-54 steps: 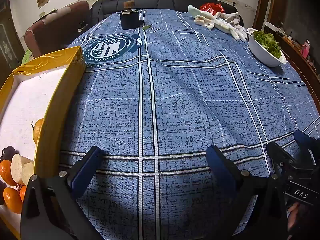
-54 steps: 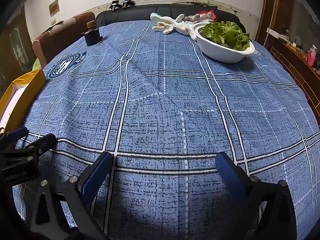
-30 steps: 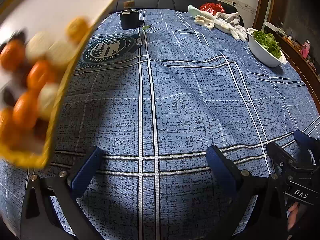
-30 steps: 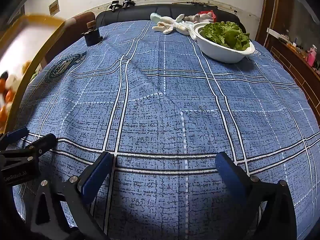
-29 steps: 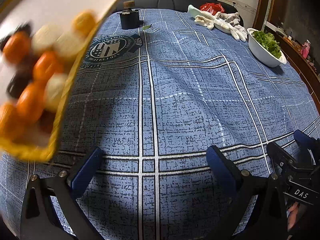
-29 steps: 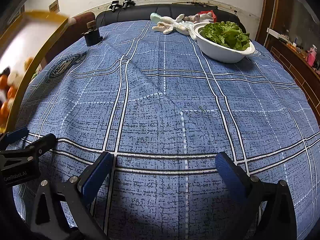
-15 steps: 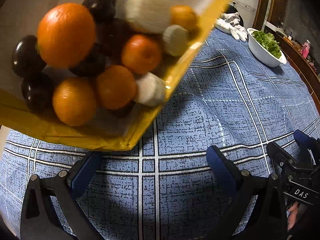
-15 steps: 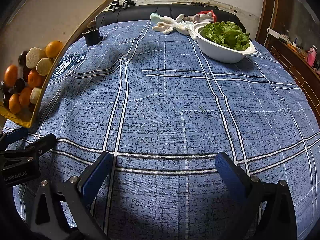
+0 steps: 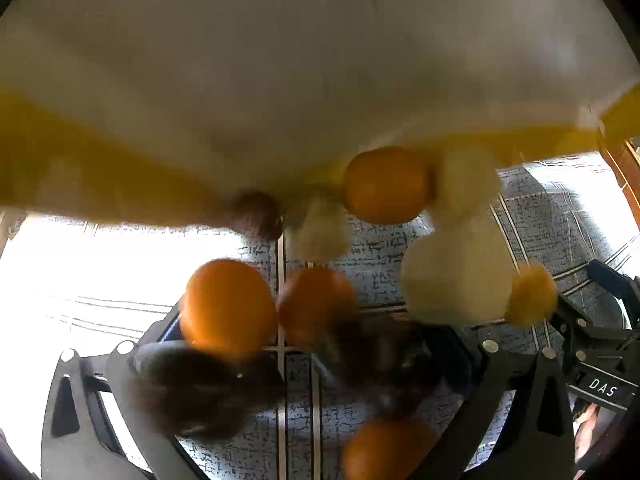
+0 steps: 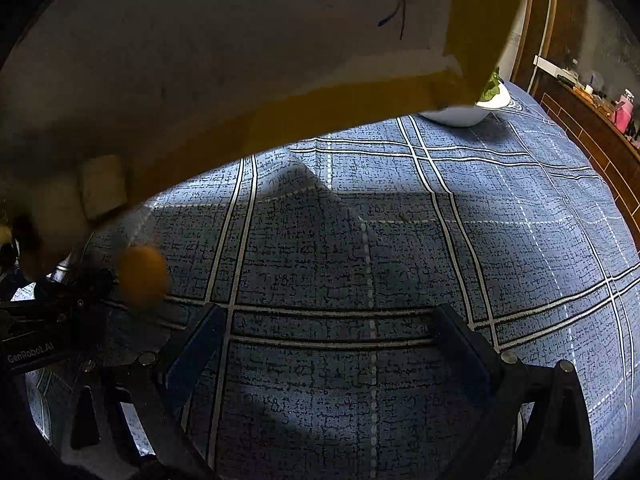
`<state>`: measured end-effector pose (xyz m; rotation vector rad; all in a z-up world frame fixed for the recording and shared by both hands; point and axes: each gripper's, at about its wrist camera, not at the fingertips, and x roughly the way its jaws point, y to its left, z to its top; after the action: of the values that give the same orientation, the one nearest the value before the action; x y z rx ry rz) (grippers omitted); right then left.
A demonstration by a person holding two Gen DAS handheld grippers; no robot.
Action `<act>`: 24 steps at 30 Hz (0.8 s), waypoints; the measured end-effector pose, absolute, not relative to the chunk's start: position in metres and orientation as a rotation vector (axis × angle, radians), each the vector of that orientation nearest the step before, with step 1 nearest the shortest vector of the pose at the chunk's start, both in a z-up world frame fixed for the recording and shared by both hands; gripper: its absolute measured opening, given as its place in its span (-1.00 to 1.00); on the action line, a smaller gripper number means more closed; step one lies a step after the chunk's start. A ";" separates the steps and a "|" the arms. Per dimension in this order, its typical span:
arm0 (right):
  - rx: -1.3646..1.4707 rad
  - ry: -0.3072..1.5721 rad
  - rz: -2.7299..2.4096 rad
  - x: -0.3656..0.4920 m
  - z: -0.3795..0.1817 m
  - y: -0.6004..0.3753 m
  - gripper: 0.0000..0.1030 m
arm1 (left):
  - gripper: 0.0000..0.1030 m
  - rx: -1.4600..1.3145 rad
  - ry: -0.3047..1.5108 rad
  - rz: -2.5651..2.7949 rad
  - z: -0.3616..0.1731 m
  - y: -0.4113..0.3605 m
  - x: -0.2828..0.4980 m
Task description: Organize fruits
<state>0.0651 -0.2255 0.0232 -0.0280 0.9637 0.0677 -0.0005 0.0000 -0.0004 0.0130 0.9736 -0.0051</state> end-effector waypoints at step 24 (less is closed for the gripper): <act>-0.028 0.963 0.068 0.069 0.025 -0.225 0.99 | 1.00 0.013 0.974 -0.005 0.003 -0.002 -0.005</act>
<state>0.0685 -0.2247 0.0247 -0.0275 0.9635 0.0677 -0.0047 -0.0020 0.0031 0.0127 0.9741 -0.0051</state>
